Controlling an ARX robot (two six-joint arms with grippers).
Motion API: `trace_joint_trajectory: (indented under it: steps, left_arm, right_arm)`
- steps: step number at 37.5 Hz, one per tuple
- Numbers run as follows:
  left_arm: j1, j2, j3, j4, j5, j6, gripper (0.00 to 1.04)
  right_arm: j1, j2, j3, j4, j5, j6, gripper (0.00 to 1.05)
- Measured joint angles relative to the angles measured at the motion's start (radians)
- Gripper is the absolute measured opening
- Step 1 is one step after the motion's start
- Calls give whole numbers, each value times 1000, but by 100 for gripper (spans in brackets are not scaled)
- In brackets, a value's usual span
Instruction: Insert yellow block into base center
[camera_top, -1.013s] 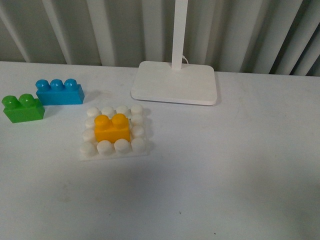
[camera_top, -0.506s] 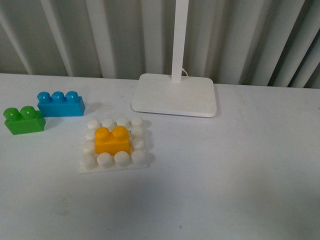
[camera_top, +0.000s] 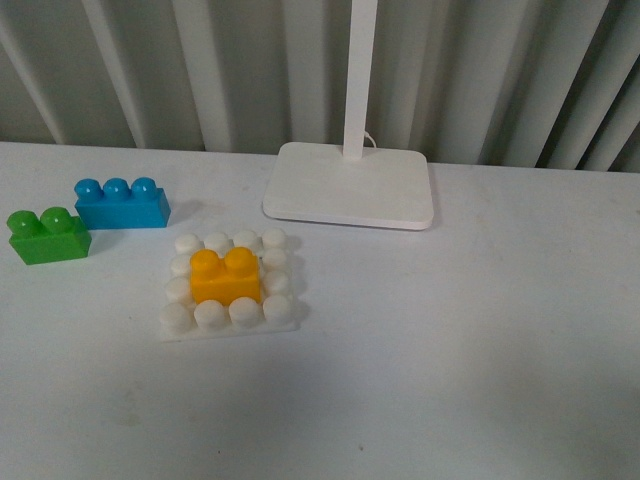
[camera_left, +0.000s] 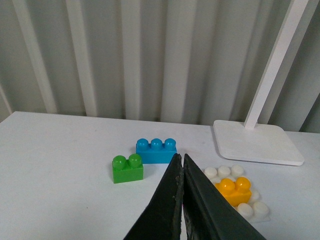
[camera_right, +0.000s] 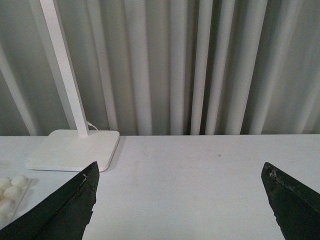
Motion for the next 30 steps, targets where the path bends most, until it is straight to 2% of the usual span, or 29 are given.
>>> trace_joint_trajectory:
  steps: [11, 26, 28, 30]
  left_arm:
    - [0, 0, 0, 0, 0, -1, 4]
    - [0, 0, 0, 0, 0, 0, 95]
    - [0, 0, 0, 0, 0, 2, 100]
    - [0, 0, 0, 0, 0, 2, 98]
  right_arm:
    - [0, 0, 0, 0, 0, 0, 95]
    - [0, 0, 0, 0, 0, 0, 95]
    - [0, 0, 0, 0, 0, 0, 95]
    - [0, 0, 0, 0, 0, 0, 95]
